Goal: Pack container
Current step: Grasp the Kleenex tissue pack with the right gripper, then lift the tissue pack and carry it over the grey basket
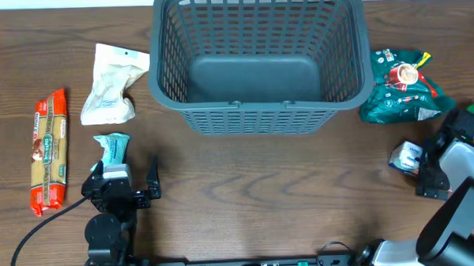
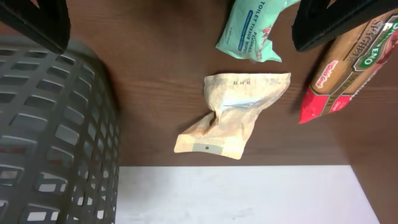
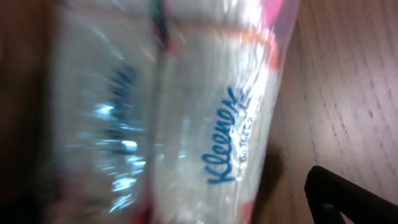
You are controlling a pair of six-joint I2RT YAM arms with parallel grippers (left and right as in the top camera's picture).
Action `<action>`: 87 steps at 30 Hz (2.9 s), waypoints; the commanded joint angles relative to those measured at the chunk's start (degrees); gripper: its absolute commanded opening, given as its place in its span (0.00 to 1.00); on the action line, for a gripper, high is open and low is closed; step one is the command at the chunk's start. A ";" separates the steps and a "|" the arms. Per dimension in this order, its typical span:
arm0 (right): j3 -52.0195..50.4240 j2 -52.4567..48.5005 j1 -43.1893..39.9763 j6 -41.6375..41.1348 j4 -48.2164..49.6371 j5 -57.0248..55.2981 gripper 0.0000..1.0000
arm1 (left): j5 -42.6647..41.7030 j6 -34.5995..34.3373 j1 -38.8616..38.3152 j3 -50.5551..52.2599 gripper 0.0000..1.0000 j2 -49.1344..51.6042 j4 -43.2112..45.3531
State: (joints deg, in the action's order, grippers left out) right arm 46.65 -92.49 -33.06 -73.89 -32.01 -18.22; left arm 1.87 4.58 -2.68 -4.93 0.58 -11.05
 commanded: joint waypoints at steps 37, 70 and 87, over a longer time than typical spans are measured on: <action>1.20 0.59 -1.14 33.55 -0.11 10.64 0.01 | 0.04 0.76 0.26 1.57 0.99 -0.35 -0.33; 39.71 24.52 6.19 65.07 -18.05 42.69 0.01 | 0.04 0.76 0.26 1.57 0.98 -0.35 -0.31; 77.68 2.99 30.40 75.12 -35.39 43.69 0.01 | 0.04 0.74 0.26 1.57 0.99 -0.35 -0.33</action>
State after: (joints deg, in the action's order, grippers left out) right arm 118.78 -85.60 -5.08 -2.24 -66.92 25.15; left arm 1.87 4.58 -2.68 -4.93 0.58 -11.05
